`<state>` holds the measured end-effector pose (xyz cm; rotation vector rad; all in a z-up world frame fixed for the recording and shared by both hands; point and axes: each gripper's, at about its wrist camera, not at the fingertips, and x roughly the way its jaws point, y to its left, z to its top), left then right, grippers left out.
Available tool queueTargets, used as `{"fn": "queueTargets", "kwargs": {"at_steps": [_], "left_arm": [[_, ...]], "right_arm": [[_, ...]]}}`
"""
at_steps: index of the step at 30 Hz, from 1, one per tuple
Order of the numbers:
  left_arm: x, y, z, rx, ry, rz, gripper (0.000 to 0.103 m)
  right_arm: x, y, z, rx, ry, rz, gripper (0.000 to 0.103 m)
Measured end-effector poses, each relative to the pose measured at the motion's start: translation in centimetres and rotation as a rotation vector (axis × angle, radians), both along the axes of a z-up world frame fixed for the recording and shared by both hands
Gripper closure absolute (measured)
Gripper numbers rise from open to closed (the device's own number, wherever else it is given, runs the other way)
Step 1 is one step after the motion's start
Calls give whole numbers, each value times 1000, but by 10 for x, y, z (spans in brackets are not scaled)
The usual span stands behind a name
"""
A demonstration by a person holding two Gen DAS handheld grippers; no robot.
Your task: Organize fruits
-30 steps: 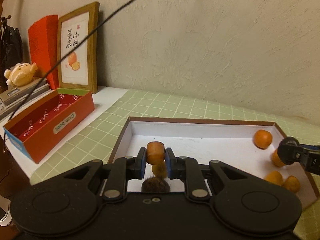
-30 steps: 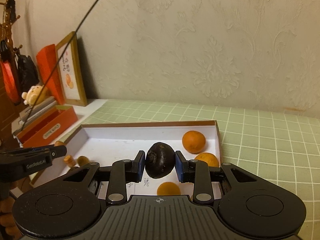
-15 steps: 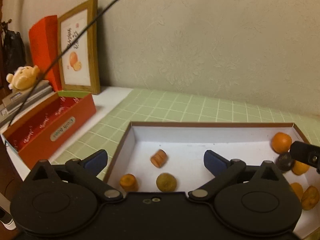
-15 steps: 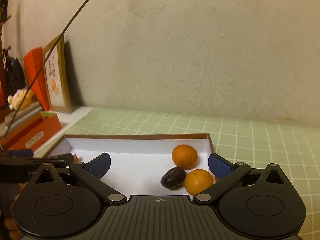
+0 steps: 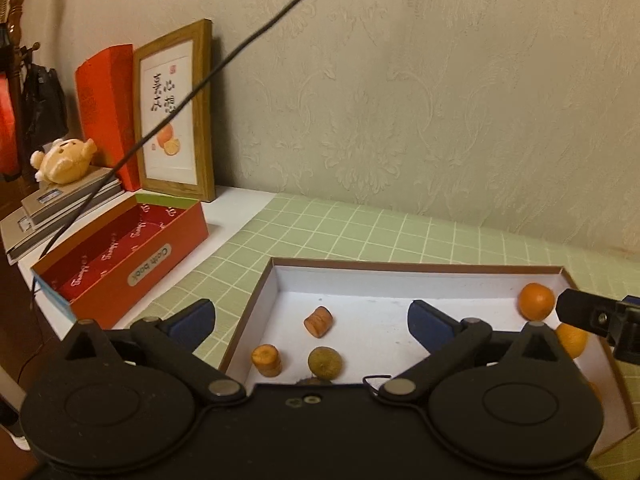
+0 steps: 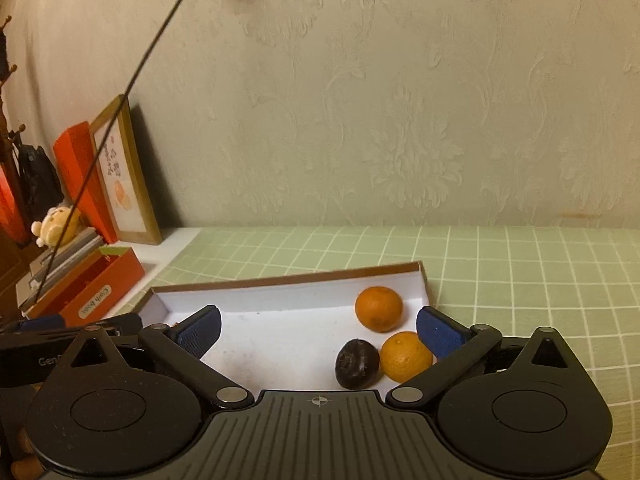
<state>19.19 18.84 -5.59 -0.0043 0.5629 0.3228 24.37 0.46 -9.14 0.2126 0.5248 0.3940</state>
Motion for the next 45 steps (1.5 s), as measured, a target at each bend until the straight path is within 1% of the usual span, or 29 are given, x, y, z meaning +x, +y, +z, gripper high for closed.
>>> {"fn": "queueTargets", "kwargs": {"at_steps": [2,4,9,12,15,18,21,24,29,34,39,45], "left_arm": [[-8,-3,8,-16,-15,5,6],[-18,-9,17,-13,-27,5,6],[-50,-30,42,9,-63,-8,6],[-72,-44,59,26,-82,-16,6],[-96,-58,75,45,-117,-26,6],[-114,-72,86,54,-116,-42,6],[-133,-84,94,39,-112,-58,6],[-155,-96,99,22,-116,-71,6],[-188,-117,99,49,-100,-91,6],[-205,-126,96,70,-75,-103,6],[-207,-128,96,54,-61,-122,6],[-205,-124,92,40,-53,-97,6]], "right_arm": [[-6,-6,6,6,-4,3,0],[-14,-13,14,9,-15,11,0],[-44,-34,39,9,-52,24,0],[-69,-50,55,7,-84,32,0],[-94,-67,72,14,-113,40,0],[-119,-80,89,16,-147,35,0],[-142,-93,102,29,-163,36,0],[-169,-105,112,18,-186,44,0],[-208,-121,119,5,-213,30,0],[-231,-139,123,14,-221,5,0],[-237,-141,123,15,-221,-7,0],[-230,-136,115,-10,-198,3,0]]}}
